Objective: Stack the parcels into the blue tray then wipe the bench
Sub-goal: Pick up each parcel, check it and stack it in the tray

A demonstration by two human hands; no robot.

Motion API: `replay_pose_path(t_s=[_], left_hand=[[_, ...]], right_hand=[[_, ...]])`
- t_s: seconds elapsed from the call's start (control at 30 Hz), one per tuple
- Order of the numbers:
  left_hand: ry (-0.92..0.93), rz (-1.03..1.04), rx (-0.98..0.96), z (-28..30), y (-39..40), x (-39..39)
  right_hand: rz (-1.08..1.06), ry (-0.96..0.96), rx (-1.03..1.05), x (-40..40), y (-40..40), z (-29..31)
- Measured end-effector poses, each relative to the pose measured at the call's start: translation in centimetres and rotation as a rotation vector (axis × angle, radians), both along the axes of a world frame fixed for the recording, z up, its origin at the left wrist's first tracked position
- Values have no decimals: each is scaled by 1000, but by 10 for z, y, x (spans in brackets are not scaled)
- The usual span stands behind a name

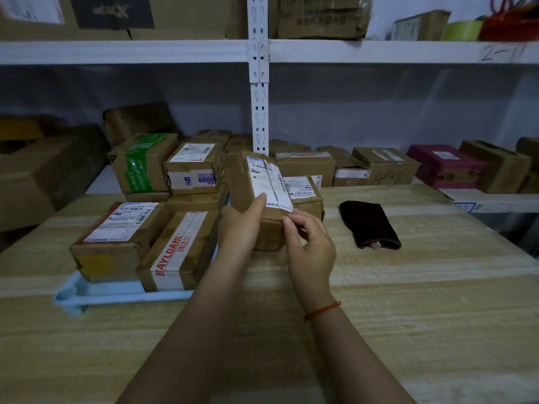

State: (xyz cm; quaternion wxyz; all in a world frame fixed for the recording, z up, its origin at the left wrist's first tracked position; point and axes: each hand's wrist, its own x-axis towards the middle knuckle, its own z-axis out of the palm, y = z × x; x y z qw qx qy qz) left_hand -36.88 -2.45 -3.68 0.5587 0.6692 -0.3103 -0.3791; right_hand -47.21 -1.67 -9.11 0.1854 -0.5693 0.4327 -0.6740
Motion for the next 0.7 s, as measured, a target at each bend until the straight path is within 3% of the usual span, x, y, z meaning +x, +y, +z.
replay_pose_path(t_s=[0.2,0.33,0.57,0.7], left_hand=[[-458,104,-23,5,8,-10],[-648,61,-23,3,16,-20],[-738,-65,-77,-6,21,-26],[-674,-184,-90,-2,21,-24]], right_hand=[[155,94,280,-2,4,5],[410,-118,455,1,-7,9],[539,-433,563,-9,-19,15],[532,-558,635,-13,-23,9]])
